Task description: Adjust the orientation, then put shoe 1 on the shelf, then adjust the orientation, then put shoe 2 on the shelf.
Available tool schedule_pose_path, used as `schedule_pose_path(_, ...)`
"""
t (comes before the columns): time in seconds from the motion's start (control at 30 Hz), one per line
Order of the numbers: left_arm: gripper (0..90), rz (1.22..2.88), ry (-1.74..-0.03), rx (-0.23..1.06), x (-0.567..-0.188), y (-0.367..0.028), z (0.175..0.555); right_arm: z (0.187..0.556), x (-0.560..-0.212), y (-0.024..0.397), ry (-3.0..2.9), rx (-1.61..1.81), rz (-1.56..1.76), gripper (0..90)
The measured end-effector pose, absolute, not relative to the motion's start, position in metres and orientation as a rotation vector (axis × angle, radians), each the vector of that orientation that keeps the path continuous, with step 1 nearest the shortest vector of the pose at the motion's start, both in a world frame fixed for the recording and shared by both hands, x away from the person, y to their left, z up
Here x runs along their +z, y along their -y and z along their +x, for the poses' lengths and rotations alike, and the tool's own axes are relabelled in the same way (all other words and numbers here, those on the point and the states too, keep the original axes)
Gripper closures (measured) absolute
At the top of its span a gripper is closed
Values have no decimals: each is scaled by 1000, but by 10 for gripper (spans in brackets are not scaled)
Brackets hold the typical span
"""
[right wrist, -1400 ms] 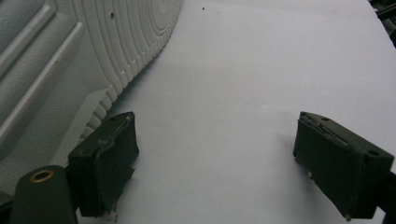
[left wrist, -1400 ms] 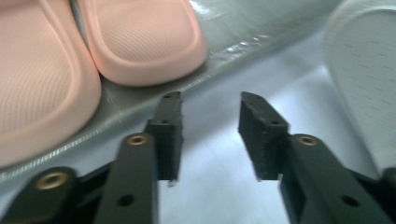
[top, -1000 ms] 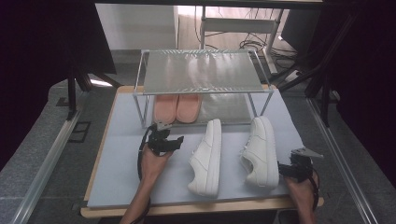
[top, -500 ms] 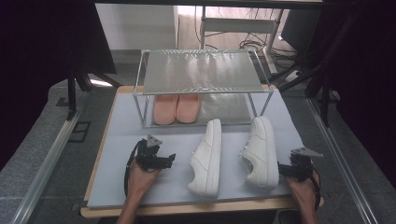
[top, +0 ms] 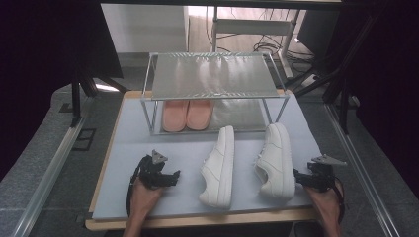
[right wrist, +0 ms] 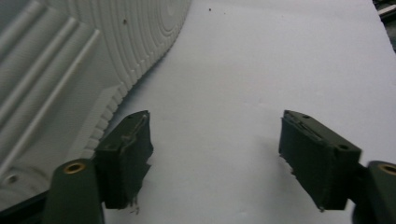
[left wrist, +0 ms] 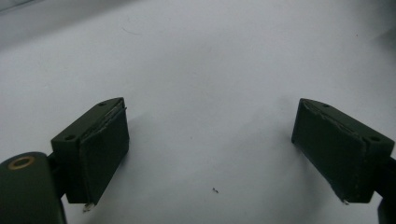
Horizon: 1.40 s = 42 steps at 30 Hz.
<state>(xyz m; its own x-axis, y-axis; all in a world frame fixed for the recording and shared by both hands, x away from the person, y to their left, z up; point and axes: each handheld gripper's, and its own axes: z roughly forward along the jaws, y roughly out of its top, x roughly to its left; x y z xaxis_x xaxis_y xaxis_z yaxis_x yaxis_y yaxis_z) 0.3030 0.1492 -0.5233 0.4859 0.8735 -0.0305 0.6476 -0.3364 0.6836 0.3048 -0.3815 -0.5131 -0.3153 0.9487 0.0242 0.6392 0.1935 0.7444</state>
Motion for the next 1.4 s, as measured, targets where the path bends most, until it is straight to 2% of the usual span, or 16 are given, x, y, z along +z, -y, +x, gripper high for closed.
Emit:
schedule_pose_path(0.43, 110, 2090, -1249, 461, -524, -149, 302, 297, -477, 382, -2051, 1011, 1438, 461)
schedule_pose_path(0.8, 113, 2095, -1247, 464, -524, -150, 302, 294, -454, 381, -2081, 1049, 1454, 574)
schedule_pose_path(1.27, 116, 2094, -1249, 466, -524, -150, 302, 290, -428, 374, -2160, 1156, 1391, 887)
schedule_pose_path(1.4, 116, 2099, -1247, 466, -524, -150, 302, 290, -421, 366, -2193, 1165, 1351, 900)
